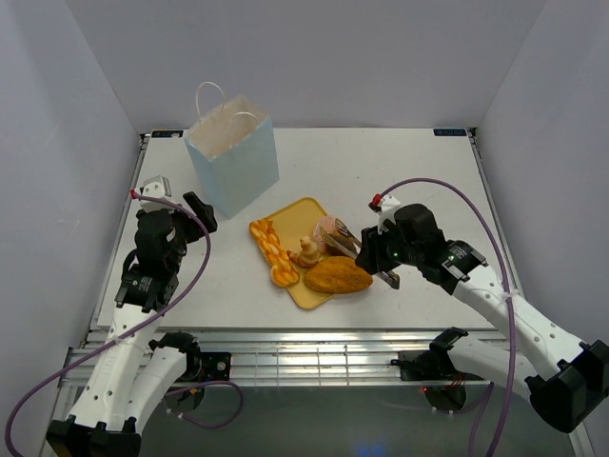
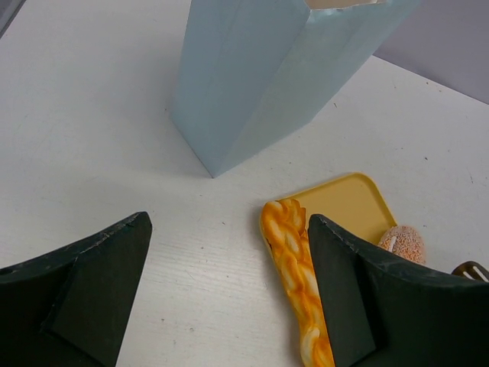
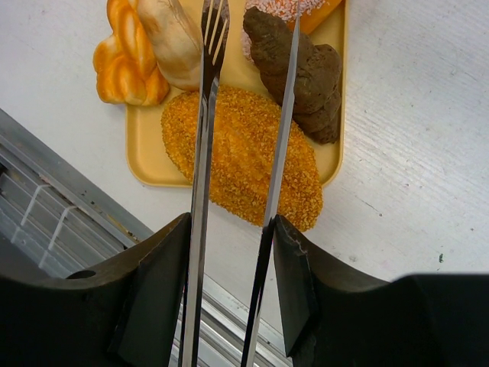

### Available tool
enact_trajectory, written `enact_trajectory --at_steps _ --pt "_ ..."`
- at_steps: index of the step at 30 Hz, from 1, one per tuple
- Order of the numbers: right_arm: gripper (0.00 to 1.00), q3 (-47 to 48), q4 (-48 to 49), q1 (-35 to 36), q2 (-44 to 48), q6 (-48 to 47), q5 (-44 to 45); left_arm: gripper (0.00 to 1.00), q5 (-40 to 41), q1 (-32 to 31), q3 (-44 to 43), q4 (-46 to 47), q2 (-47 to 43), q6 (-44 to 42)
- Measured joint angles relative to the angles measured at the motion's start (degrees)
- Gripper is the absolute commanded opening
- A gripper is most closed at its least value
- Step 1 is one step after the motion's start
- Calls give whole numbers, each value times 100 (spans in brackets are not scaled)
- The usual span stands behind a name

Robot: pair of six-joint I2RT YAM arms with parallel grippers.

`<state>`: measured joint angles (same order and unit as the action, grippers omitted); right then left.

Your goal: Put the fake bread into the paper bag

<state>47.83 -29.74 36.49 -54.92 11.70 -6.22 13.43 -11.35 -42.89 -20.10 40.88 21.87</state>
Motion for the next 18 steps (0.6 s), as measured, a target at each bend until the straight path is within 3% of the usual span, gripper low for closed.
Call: enact_trajectory --at_steps 18 --pt "51 92 20 492 -599 -90 651 95 -37 0 0 2 -13 0"
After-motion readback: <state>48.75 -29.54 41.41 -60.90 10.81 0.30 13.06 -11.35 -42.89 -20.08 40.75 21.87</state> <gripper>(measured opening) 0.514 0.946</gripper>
